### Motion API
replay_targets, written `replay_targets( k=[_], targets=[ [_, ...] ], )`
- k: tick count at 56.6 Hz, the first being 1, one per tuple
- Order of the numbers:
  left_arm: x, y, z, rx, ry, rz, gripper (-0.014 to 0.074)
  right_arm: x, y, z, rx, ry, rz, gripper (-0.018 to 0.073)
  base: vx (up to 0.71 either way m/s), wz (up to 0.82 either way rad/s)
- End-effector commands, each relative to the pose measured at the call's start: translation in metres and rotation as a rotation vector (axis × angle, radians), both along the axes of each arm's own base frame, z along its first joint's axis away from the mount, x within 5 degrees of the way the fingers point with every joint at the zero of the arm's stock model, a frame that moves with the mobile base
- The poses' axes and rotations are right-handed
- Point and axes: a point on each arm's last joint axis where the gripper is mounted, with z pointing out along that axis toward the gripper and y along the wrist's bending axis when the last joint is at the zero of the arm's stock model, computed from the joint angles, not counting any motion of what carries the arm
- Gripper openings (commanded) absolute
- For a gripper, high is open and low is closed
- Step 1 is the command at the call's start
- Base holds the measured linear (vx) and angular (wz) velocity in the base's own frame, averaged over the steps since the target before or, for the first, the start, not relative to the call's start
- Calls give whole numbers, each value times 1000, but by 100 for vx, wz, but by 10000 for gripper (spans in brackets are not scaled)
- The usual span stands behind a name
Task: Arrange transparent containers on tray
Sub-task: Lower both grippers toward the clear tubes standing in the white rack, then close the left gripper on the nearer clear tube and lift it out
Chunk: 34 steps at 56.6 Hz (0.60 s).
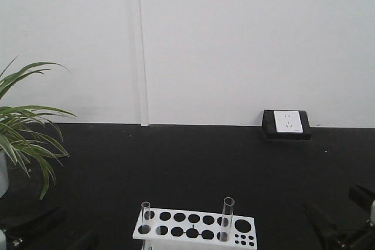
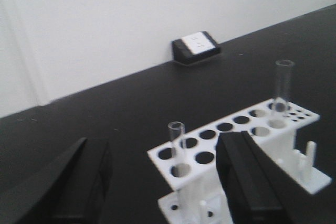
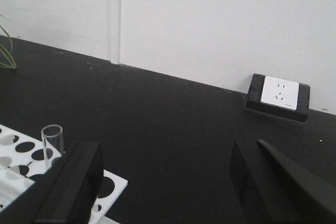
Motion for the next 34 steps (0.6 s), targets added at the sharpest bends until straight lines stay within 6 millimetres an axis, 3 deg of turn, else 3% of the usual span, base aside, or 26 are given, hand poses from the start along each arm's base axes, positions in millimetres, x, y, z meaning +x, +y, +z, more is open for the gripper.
replay_targets(
  k=[1, 19, 34],
  targets=[
    [10, -8, 10, -114, -96, -47, 544, 1, 2, 21, 32, -152, 18, 548, 0, 0],
    [75, -35, -10, -173, -125, -119, 544, 1, 2, 25, 37, -198, 22, 548, 0, 0],
    [105, -49, -18, -145, -128, -173, 544, 1, 2, 25, -6, -211, 23, 548, 0, 0]
  ],
)
